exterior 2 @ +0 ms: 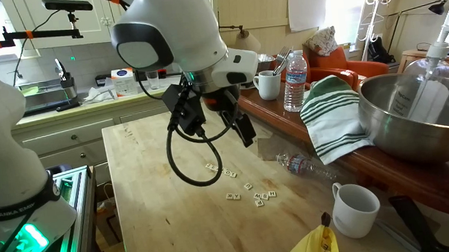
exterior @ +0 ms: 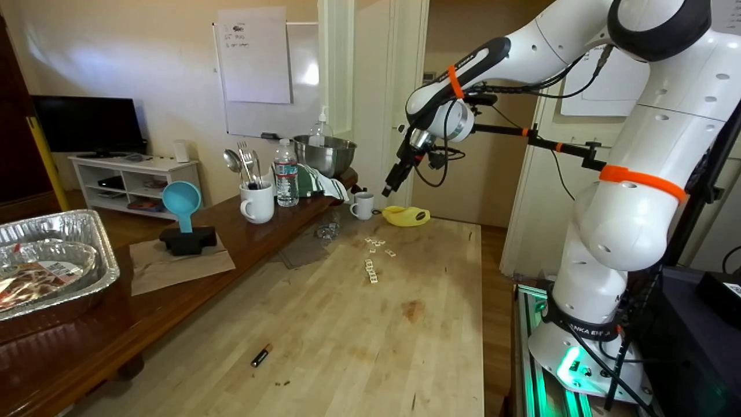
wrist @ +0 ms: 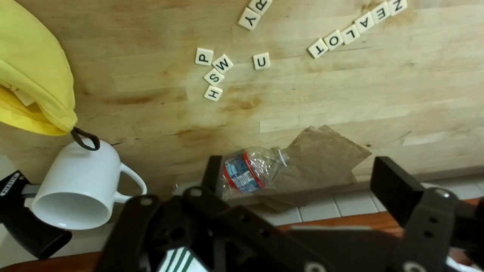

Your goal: Spell the word 'Zealots' using the tiles.

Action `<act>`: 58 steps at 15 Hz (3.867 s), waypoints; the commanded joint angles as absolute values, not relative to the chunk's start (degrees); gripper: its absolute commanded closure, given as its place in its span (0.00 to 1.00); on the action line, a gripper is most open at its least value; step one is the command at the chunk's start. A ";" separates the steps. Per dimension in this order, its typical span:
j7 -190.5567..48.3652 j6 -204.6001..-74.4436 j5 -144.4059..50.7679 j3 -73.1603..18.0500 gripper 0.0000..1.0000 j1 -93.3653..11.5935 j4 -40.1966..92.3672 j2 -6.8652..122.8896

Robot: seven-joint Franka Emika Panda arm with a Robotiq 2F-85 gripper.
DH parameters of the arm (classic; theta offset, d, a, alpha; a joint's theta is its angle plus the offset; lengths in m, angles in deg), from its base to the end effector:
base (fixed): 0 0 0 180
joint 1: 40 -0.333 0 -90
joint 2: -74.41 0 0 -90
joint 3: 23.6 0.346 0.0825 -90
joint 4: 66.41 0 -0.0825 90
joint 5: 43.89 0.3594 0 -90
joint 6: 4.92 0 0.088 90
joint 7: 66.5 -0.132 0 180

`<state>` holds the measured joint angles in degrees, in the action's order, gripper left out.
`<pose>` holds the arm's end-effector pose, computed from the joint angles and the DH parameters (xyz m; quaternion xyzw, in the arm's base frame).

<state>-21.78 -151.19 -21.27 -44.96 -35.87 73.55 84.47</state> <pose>0.4250 -0.2055 0.4133 -0.9784 -0.0153 -0.1981 0.0580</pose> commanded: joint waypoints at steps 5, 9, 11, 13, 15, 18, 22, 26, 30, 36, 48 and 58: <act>-21.72 -155.73 -19.70 -39.53 0.02 -33.18 68.95 68.53; -22.17 -157.14 -18.78 -35.35 0.38 -29.53 64.66 61.92; -22.55 -158.34 -19.47 -33.56 0.55 -27.46 62.53 59.07; -22.93 -159.28 -20.46 -32.12 0.70 -25.62 60.62 56.65; -22.92 -160.25 -20.73 -30.62 0.84 -23.80 59.03 54.48; -23.00 -160.94 -21.95 -28.86 1.00 -21.67 57.33 52.09; -23.30 -161.46 -23.81 -27.36 1.00 -19.81 55.85 49.94; -23.44 -161.44 -25.73 -26.53 1.00 -18.66 54.94 48.62; -23.26 -161.44 -27.12 -25.81 1.00 -18.03 55.09 48.32; -23.21 -161.71 -27.61 -24.77 1.00 -18.07 56.58 48.69; -25.05 -160.30 -28.37 -23.46 1.00 -19.73 58.55 49.17; -26.08 -156.96 -33.70 -24.12 1.00 -21.72 61.87 51.42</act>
<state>-25.39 -159.68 -30.24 -23.91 -20.93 58.79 51.96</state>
